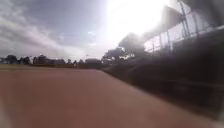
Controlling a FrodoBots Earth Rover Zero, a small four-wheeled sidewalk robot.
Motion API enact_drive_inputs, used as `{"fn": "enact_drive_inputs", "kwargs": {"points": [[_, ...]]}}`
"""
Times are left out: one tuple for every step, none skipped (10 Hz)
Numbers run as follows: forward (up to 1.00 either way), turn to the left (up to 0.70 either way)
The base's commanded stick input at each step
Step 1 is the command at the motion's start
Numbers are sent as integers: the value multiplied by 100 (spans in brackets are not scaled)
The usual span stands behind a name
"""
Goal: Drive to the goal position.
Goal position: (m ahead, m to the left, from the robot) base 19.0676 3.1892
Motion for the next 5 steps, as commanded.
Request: {"fn": "enact_drive_inputs", "kwargs": {"points": [[70, 0], [70, 0], [70, 0], [70, 0], [70, 0]]}}
